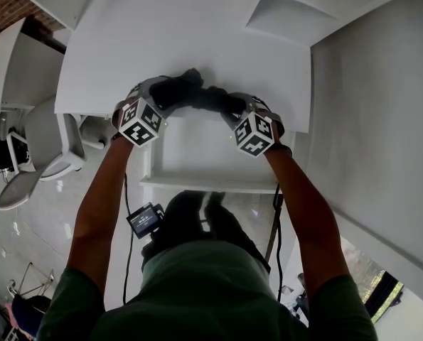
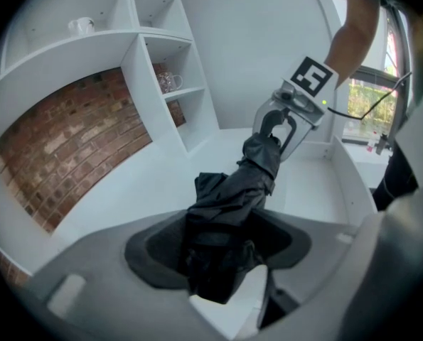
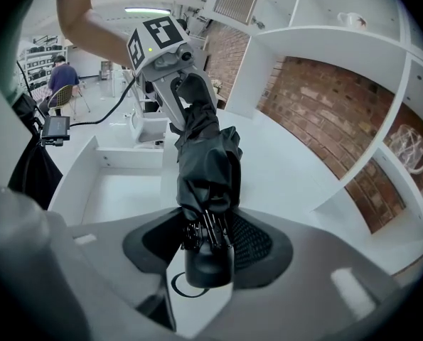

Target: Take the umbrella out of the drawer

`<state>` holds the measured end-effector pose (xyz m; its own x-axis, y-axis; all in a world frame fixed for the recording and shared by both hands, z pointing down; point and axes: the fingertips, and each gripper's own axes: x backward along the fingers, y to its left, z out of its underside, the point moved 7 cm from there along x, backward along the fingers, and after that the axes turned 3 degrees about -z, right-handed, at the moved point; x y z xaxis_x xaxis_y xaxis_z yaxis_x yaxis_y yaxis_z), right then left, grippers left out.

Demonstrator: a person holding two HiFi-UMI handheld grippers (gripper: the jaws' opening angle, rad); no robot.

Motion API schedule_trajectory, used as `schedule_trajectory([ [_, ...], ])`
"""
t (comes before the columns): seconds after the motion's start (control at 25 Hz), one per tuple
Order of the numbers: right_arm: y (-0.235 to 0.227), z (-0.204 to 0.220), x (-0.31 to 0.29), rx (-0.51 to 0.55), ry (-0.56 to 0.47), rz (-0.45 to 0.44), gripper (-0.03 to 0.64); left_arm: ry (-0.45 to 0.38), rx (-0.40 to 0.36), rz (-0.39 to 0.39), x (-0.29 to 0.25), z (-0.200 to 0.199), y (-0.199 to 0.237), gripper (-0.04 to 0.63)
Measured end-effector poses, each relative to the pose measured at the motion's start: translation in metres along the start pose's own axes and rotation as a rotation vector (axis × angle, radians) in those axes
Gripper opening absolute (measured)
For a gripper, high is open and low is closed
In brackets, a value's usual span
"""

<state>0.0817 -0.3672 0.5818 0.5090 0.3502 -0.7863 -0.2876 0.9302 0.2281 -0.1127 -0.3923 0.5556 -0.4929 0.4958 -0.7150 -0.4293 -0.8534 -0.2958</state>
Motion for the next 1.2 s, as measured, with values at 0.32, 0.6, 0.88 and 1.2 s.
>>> schedule_trajectory([
  [0.32,-0.007,0.002,-0.018,-0.004,0.034,-0.005,0.200,0.008,0.009,0.008,-0.014,0.010,0.007,0.268],
  [0.6,-0.007,0.006,-0.028,-0.012,0.075,-0.007,0.204,0.010,0.016,0.021,-0.023,0.017,0.007,0.268],
  [0.88,-0.005,0.013,-0.040,-0.059,0.143,-0.014,0.218,0.005,0.029,0.039,-0.030,0.021,0.005,0.278],
  [1.2,-0.005,0.008,-0.039,-0.069,0.156,-0.020,0.261,-0.034,0.045,0.026,-0.022,0.017,0.012,0.287],
])
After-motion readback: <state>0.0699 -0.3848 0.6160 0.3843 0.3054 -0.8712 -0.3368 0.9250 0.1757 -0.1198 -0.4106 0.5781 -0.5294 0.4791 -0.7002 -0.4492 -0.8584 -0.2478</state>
